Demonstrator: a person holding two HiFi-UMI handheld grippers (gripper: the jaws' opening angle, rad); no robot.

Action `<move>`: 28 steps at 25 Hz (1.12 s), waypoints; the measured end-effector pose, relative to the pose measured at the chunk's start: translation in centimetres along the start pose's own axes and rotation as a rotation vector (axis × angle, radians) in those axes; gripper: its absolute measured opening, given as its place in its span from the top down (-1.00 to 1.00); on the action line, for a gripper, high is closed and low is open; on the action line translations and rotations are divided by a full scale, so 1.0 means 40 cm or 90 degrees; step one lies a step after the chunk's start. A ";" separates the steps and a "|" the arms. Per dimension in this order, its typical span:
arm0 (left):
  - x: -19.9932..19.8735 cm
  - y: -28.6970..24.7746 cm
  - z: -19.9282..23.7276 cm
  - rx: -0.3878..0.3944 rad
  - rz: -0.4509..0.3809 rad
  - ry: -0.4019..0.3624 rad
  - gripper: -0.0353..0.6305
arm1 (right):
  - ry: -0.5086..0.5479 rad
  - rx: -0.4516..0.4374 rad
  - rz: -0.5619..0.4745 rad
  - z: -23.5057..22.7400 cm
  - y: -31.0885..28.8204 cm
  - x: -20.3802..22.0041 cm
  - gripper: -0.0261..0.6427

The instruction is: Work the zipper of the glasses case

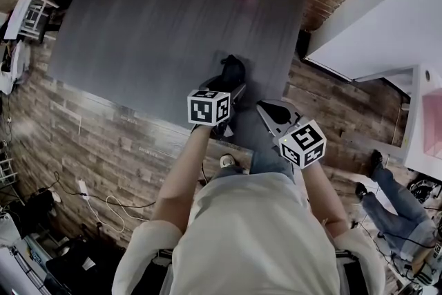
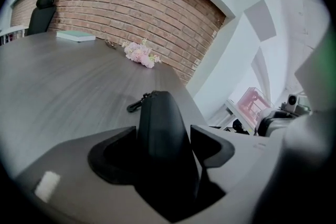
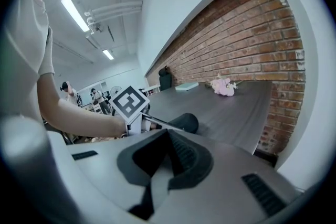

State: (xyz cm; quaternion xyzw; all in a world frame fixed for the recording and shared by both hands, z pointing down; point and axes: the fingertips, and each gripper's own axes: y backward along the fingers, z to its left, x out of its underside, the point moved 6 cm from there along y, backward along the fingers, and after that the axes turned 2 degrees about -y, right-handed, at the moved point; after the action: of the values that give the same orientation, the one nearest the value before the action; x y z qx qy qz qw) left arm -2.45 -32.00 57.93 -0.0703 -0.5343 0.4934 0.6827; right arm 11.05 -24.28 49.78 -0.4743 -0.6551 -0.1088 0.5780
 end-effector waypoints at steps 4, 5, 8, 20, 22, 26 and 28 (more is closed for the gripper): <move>-0.014 0.048 0.041 -0.048 -0.053 0.025 -0.07 | 0.005 0.003 -0.003 0.011 0.005 0.000 0.90; -0.015 0.061 0.053 -0.060 -0.064 0.033 -0.07 | 0.005 0.004 -0.003 0.016 0.007 0.000 0.91; -0.014 0.090 0.075 -0.076 -0.086 0.053 -0.07 | 0.006 0.005 -0.004 0.036 0.014 0.003 0.91; 0.028 0.310 -0.039 -0.051 -0.174 0.033 0.04 | 0.038 0.044 -0.051 0.178 0.092 0.003 0.91; 0.049 0.369 -0.065 -0.048 -0.198 0.034 0.12 | 0.044 0.053 -0.065 0.217 0.107 0.006 0.91; 0.097 0.469 -0.096 -0.056 -0.215 0.026 0.39 | 0.065 0.060 -0.083 0.294 0.126 0.014 0.91; 0.128 0.516 -0.109 -0.059 -0.218 0.020 0.53 | 0.073 0.062 -0.091 0.334 0.138 0.019 0.91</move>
State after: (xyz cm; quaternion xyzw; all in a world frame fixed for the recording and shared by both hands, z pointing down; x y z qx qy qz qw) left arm -11.62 -15.89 46.64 -0.0172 -0.5499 0.3439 0.7610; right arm 6.52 -11.77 44.09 -0.3906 -0.6579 -0.1447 0.6275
